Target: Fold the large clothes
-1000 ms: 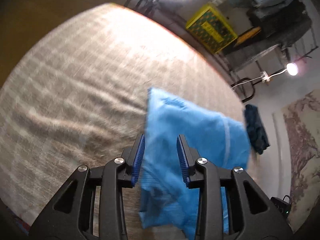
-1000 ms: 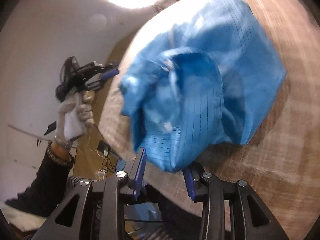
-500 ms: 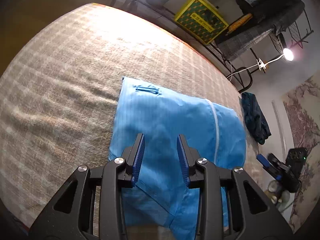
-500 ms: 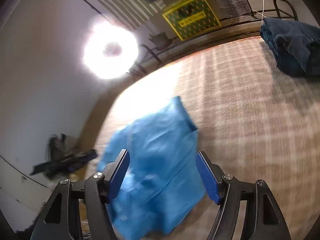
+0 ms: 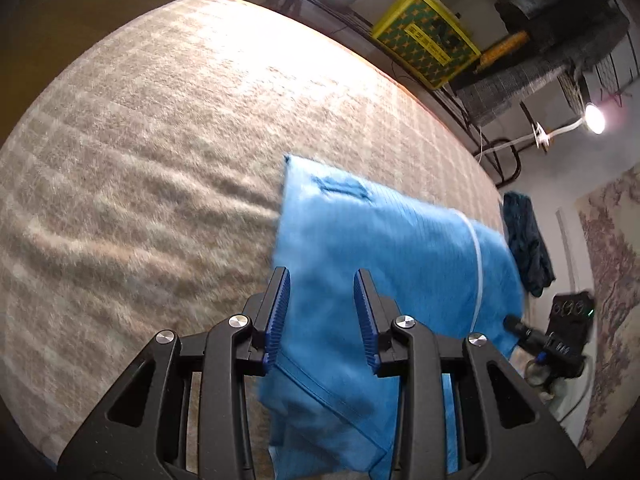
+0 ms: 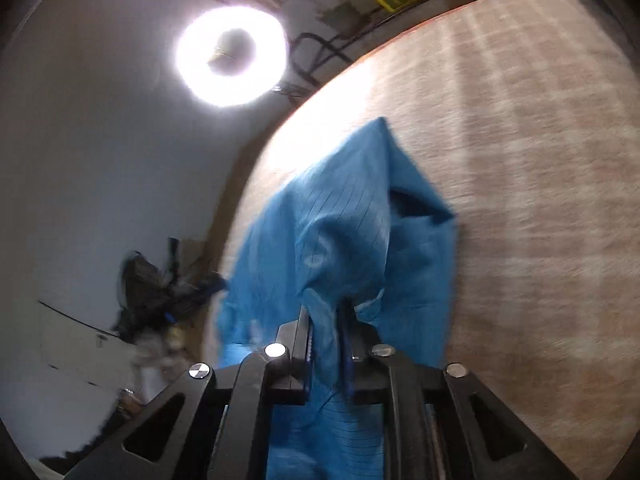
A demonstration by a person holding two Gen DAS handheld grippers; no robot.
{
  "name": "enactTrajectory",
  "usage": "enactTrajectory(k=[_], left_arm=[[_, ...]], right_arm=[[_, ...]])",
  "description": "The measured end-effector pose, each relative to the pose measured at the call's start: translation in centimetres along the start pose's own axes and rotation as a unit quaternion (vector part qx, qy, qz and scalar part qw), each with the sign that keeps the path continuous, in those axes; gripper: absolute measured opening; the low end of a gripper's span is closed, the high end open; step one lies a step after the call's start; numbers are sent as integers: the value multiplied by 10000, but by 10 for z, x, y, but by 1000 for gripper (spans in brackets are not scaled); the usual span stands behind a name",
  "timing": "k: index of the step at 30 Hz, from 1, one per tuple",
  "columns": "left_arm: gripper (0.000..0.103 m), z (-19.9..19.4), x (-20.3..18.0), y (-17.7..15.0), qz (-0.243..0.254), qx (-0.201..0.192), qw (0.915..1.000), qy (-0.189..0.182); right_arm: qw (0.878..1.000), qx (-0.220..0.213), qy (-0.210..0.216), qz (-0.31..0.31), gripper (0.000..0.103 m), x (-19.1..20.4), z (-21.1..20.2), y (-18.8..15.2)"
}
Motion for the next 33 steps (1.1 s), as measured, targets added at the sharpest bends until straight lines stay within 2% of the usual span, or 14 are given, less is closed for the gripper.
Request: enactTrajectory(k=[1,3,5,7,8,12,14,16,18,20,23,28,32,33], left_arm=[[35,0,3,5,-101,-21,9999,-65],[42,-1,8,12,-217,-67,9996,-138],[43,1,10,17,-254,-71,9995,-169],[43,7,13,21,-290,4,9994,-194],[43,11,15,23,-339,60,9991,-227],[43,29,28,26,-603,265,9973,-323],[43,35,30,28,-706,309,9960,-443],[43,41,26,30,-683,294,9959,-506],[43,43,15,33,-502,236,9975,-446],[43,44,0,36,-194,153,9990,-365],[43,51,-20,32,366,88,9992,-106],[43,59,-27,28,661,132,9974,241],[43,35,-27,29,845,-84,9956,385],[43,27,-29,28,880,-124,9953,372]], right_arm=[[10000,55,-62,23,37,-5,-1,3],[10000,-3,20,70,41,-10,-7,13],[9998,-159,105,-43,50,-5,-13,29],[9994,-226,219,-106,73,0,-13,45],[9993,-194,294,-102,74,2,-7,55],[9999,50,166,4,70,-2,22,79],[9997,105,203,122,51,-6,36,90],[9990,35,318,324,10,-12,44,100],[9985,-131,309,431,0,-16,43,105],[9985,-442,123,310,0,-24,28,109],[9952,-748,-183,609,0,-55,7,104],[9968,-594,-450,300,0,-58,10,97],[9938,-658,-888,-152,17,-34,-14,98],[9926,-695,-952,-280,27,-28,-25,93]])
Point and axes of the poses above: each gripper's, at about its wrist camera, not at the fingertips, and z roughly the way its jaws point, x to its left, y to its top, the point moved 5 cm from there along z, roughly the way its jaws point, and after that the axes turned 2 degrees about z, right-handed, at the moved point
